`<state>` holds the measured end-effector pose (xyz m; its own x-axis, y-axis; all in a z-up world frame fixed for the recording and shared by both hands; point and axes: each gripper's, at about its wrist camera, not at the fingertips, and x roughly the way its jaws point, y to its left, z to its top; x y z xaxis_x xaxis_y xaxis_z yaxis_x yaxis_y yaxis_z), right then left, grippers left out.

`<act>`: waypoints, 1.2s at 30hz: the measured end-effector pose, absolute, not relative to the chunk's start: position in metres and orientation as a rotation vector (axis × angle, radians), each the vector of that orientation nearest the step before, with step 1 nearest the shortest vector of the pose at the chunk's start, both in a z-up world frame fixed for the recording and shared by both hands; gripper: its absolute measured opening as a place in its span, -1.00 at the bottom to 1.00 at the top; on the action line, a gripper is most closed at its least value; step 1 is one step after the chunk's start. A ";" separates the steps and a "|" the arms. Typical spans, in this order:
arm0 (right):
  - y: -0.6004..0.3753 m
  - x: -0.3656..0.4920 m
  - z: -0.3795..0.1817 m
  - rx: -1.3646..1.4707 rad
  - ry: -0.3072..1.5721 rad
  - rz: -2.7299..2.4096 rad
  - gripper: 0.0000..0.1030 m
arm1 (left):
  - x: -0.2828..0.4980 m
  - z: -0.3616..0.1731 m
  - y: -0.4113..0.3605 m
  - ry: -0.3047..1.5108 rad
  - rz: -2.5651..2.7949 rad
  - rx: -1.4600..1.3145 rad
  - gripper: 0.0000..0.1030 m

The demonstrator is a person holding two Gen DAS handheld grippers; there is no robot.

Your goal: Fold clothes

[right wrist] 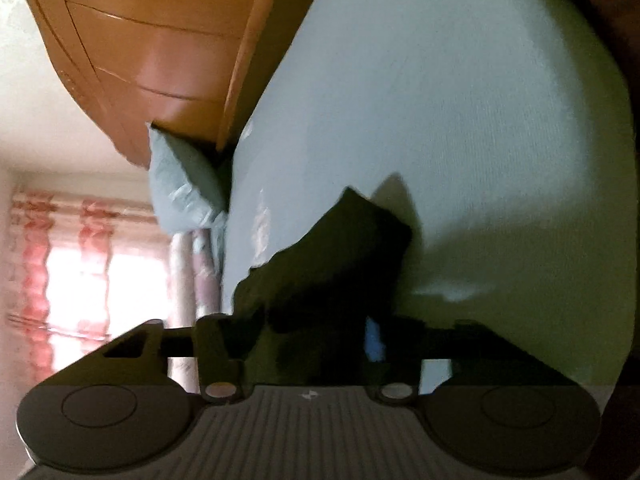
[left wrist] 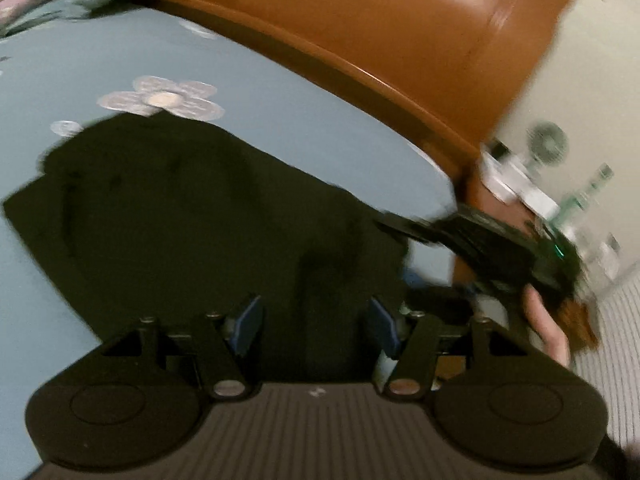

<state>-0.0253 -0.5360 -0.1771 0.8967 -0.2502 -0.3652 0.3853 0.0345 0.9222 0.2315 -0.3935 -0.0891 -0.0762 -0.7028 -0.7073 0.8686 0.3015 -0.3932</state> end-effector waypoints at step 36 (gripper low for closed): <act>-0.499 -0.017 -0.119 1.009 0.232 -0.567 0.15 | 0.340 -0.092 -0.363 0.947 -1.002 -0.095 0.43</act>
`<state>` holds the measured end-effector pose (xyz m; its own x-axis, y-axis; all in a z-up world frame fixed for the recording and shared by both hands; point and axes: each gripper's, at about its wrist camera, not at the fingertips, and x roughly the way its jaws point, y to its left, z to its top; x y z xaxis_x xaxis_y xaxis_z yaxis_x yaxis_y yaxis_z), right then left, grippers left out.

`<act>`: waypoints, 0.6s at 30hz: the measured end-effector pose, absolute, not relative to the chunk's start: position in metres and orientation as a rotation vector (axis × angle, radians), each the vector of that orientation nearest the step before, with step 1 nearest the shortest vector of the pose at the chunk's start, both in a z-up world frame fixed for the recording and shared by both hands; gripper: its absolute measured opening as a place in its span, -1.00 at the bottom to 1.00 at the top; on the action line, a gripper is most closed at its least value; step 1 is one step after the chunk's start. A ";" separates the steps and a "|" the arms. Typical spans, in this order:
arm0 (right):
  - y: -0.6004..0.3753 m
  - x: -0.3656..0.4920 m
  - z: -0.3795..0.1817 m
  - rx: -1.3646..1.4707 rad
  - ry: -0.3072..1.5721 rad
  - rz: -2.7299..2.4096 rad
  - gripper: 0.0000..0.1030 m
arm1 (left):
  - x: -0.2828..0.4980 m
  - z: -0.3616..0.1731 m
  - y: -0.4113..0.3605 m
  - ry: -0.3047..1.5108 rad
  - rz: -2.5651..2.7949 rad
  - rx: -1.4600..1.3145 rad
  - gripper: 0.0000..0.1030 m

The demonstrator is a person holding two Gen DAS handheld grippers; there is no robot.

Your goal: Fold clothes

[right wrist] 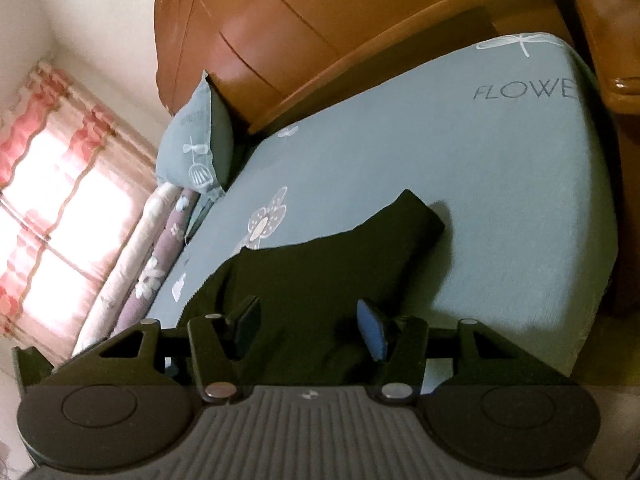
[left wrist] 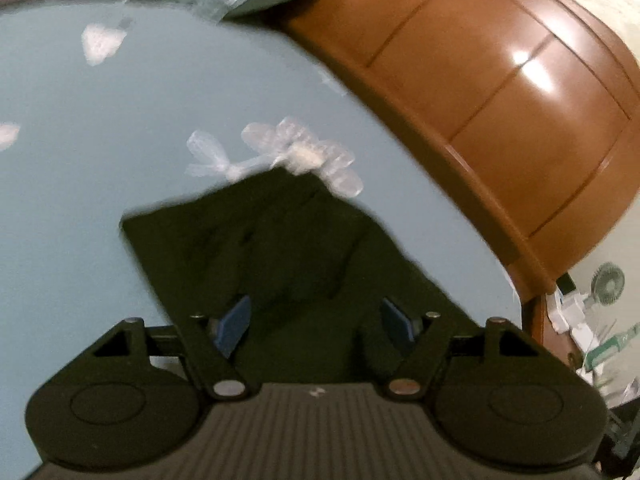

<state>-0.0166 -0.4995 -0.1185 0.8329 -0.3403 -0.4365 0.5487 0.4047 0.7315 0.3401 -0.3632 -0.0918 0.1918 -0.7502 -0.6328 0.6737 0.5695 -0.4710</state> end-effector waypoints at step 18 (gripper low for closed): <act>-0.464 0.066 -0.116 0.759 0.326 -0.288 -0.10 | 0.343 -0.070 -0.389 0.871 -0.960 0.064 0.42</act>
